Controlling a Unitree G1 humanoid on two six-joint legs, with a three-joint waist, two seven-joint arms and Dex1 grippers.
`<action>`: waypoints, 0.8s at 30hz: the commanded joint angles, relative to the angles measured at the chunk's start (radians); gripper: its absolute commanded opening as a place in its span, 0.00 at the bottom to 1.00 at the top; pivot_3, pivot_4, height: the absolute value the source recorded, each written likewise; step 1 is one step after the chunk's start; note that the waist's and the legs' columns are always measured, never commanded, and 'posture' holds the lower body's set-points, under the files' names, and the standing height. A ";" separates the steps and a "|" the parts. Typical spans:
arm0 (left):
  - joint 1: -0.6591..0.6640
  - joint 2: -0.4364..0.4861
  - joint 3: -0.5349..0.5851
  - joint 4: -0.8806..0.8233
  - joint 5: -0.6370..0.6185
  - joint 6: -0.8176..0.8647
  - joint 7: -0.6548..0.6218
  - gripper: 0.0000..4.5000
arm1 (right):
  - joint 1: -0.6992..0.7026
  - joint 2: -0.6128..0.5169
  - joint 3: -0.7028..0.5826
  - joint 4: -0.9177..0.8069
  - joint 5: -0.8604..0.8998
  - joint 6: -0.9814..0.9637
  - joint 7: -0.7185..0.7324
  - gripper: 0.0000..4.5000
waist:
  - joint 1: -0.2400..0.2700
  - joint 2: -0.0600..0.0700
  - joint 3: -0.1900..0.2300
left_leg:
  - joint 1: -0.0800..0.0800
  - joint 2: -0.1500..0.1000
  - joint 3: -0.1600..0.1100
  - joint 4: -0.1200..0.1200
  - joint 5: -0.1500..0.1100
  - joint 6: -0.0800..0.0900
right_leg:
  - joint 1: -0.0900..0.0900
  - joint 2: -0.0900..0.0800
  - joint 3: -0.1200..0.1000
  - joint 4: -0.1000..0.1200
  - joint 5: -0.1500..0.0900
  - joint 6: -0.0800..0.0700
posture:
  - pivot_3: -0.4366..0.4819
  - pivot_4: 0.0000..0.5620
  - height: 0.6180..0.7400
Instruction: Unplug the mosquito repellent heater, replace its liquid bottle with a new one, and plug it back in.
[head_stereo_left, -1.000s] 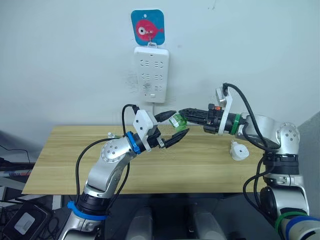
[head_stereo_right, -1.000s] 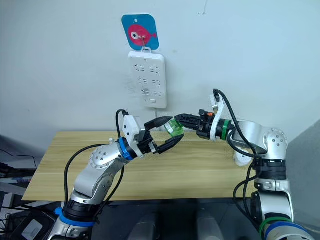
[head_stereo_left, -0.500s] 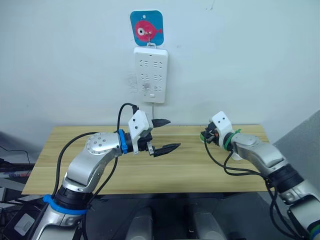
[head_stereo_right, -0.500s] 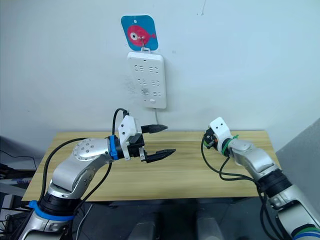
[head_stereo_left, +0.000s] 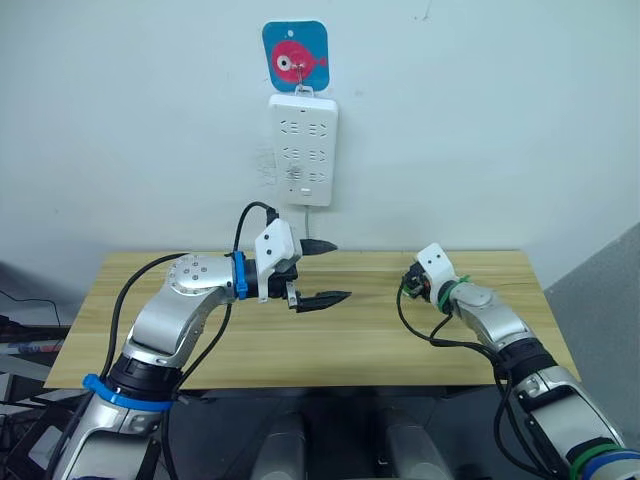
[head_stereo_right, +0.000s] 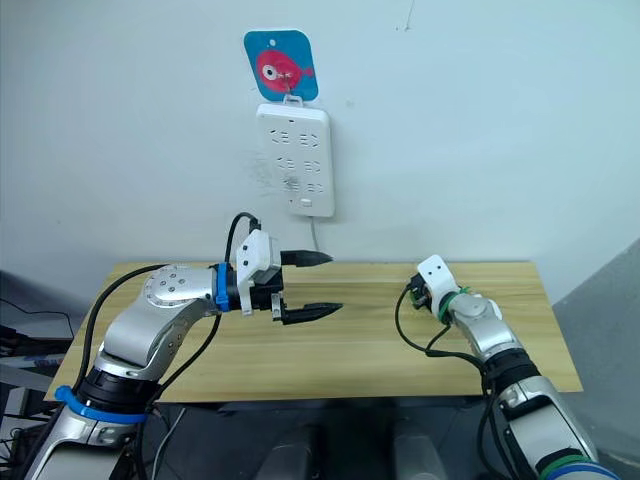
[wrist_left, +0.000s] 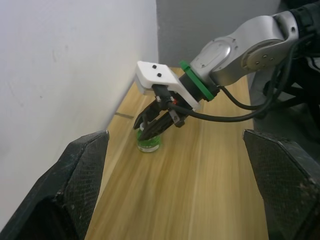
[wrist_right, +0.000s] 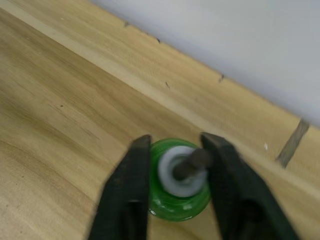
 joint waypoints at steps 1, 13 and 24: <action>-0.020 -0.005 0.018 -0.002 0.001 -0.022 -0.008 1.00 | 0.012 -0.009 -0.043 -0.050 -0.035 -0.008 0.021 0.67 | 0.000 0.000 0.000 | 0.000 0.000 0.000 0.000 0.000 0.000 | 0.000 0.000 0.000 0.000 0.000 0.000 | 0.47 0.32 1.00; 0.443 -0.166 0.196 -0.060 0.144 -0.152 0.432 1.00 | 0.033 -0.167 -0.012 -0.668 0.035 0.240 0.368 0.99 | -0.017 0.000 0.000 | 0.002 0.000 -0.005 0.000 0.000 0.000 | -0.004 -0.007 0.001 0.010 0.000 0.000 | 0.45 0.37 1.00; 0.668 -0.478 0.414 0.099 0.265 -0.378 0.935 1.00 | -0.134 -0.070 0.073 -0.812 0.114 0.359 0.531 0.99 | 0.012 -0.005 0.015 | 0.002 -0.001 -0.010 0.001 0.000 0.000 | 0.000 -0.011 -0.004 0.008 -0.002 -0.003 | 0.54 0.49 1.00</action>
